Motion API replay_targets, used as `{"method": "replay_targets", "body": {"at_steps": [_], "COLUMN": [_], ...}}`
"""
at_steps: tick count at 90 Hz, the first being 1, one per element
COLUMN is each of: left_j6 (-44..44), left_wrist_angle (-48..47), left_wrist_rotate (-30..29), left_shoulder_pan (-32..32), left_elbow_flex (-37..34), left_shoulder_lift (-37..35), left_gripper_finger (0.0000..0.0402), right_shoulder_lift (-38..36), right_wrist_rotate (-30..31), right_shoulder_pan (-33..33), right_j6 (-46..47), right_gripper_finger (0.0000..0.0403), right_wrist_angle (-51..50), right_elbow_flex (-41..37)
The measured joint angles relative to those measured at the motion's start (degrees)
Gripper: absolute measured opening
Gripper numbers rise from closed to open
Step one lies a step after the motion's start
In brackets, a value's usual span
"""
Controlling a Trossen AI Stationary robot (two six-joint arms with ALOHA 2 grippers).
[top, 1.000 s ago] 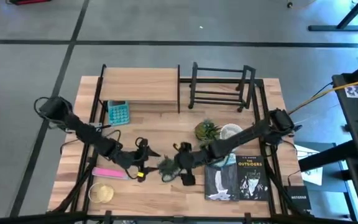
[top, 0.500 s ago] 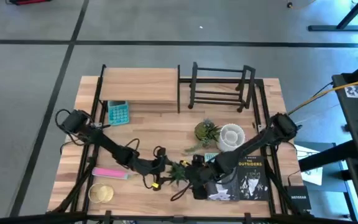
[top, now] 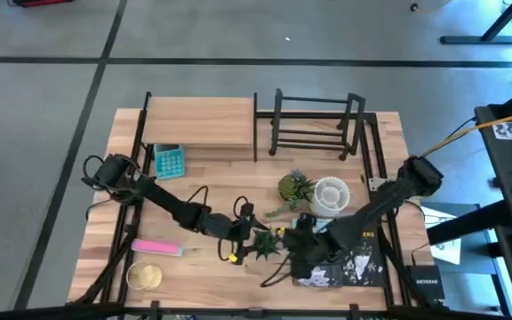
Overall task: Stock shelves
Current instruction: Move the blue calculator to the middle left of the table
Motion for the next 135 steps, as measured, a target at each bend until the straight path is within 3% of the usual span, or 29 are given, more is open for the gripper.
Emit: {"method": "replay_targets", "body": {"at_steps": [13,33,53,63,70,88,105,119,135], "left_j6": [0.75,-8.22,-35.54,-53.68,-62.62,-69.09,-71.83,-70.23,-66.32], "left_wrist_angle": [-7.92,-33.48,-68.32,-89.3,-97.3,-99.19,-98.67,-92.81,-84.37], "left_wrist_rotate": [-2.57,-16.05,-23.15,-26.15,-27.3,-25.15,-25.93,-27.3,-29.47], "left_shoulder_pan": [-1.45,-4.26,-2.67,1.51,5.19,14.92,23.67,29.3,32.24], "left_elbow_flex": [0.04,0.04,0.04,-1.13,-3.52,-10.25,-15.15,-19.3,-22.04], "left_shoulder_lift": [-5.38,-17.92,-27.42,-28.27,-28.27,-28.19,-28.12,-28.07,-28.05], "left_gripper_finger": [0.0265,0.0265,0.0265,0.0263,0.0252,0.0192,0.0098,0.0019,0.0005], "right_shoulder_lift": [-1.39,-1.44,-1.23,-0.83,-0.23,0.64,1.07,1.09,1.1], "right_wrist_rotate": [6.65,13.88,16.73,16.3,16.29,12.67,11.19,10.84,10.77], "right_shoulder_pan": [0.54,-0.47,-3.22,-4.94,-6.16,-8.33,-8.98,-8.98,-8.96], "right_j6": [-0.47,-5.17,-17.1,-25.26,-30.06,-36.28,-36.59,-36.59,-36.53], "right_gripper_finger": [0.0342,0.0342,0.0342,0.0342,0.0342,0.0342,0.0342,0.0342,0.0342], "right_wrist_angle": [0.59,3.1,17.09,25.96,32.38,39.56,39.88,39.94,39.94], "right_elbow_flex": [0.0,-0.02,-0.04,-0.07,-0.04,-0.07,-0.08,-0.07,-0.07]}}
